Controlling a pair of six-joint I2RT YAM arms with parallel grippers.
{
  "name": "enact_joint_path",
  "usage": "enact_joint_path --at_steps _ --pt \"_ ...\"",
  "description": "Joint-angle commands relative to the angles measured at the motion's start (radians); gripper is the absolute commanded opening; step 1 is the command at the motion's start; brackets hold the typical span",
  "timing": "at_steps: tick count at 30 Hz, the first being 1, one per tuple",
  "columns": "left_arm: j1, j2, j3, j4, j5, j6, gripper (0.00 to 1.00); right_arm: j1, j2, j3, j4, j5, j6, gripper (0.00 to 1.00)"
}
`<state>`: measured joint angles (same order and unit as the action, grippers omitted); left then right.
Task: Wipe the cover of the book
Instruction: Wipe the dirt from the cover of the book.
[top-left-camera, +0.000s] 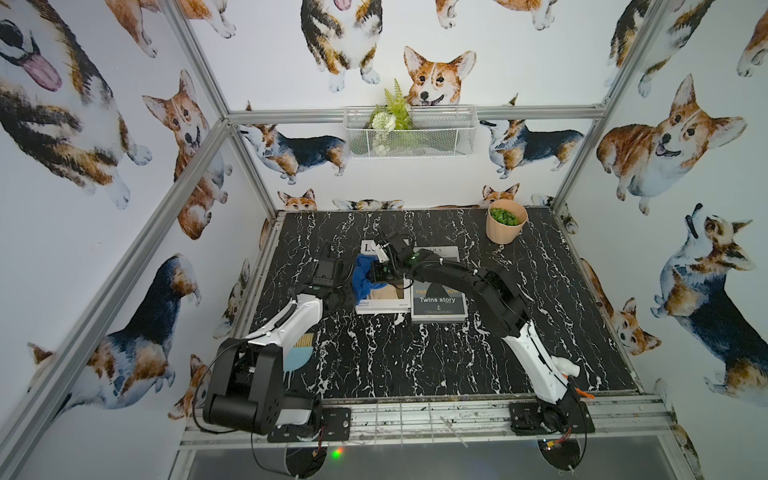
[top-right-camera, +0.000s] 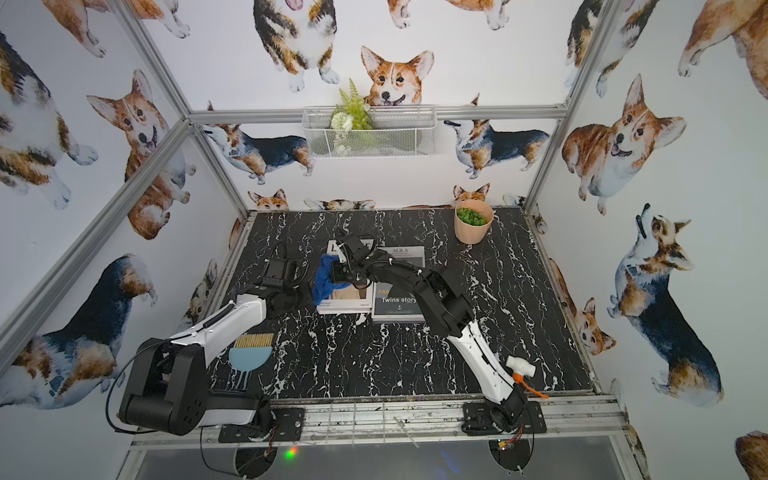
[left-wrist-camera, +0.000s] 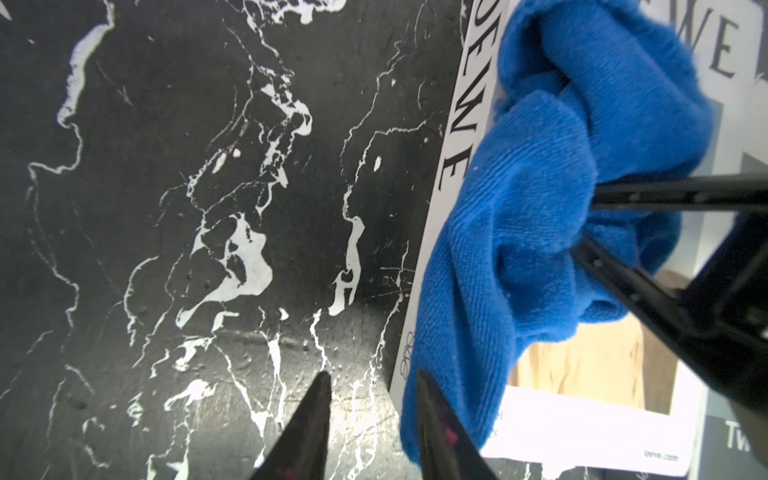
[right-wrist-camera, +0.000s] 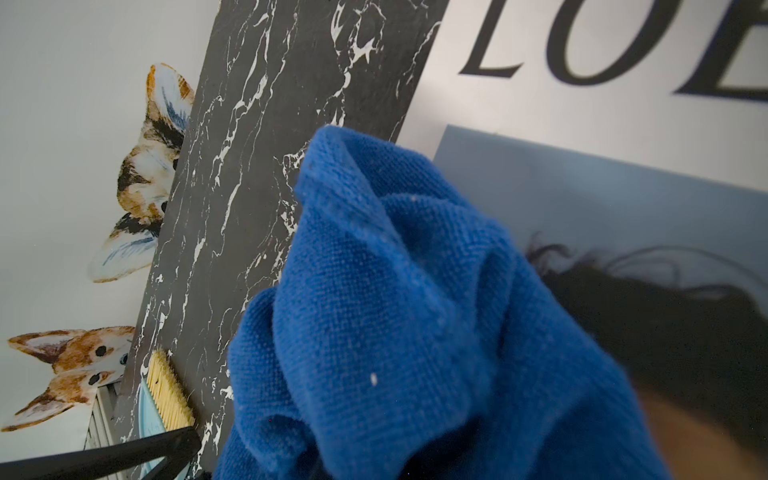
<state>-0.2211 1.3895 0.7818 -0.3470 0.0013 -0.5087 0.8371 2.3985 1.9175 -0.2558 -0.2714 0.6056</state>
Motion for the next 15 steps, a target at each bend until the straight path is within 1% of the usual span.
enact_joint_path --at_steps 1,5,8,11,15 --pt "0.002 0.013 0.016 -0.033 -0.009 0.016 0.37 -0.050 0.000 -0.028 -0.276 0.055 0.039 0.00" --pt "0.001 0.026 0.017 -0.021 -0.001 0.015 0.37 -0.122 -0.041 -0.070 -0.278 0.062 0.046 0.00" --pt "0.002 0.032 0.013 -0.009 0.001 0.010 0.37 -0.147 -0.066 -0.088 -0.278 0.078 0.038 0.00" --pt "0.002 0.041 0.013 -0.002 0.003 0.009 0.37 -0.137 -0.055 -0.072 -0.280 0.057 0.040 0.00" --pt "0.003 0.049 0.013 0.004 0.012 0.002 0.37 -0.068 0.016 0.024 -0.315 0.045 0.036 0.00"
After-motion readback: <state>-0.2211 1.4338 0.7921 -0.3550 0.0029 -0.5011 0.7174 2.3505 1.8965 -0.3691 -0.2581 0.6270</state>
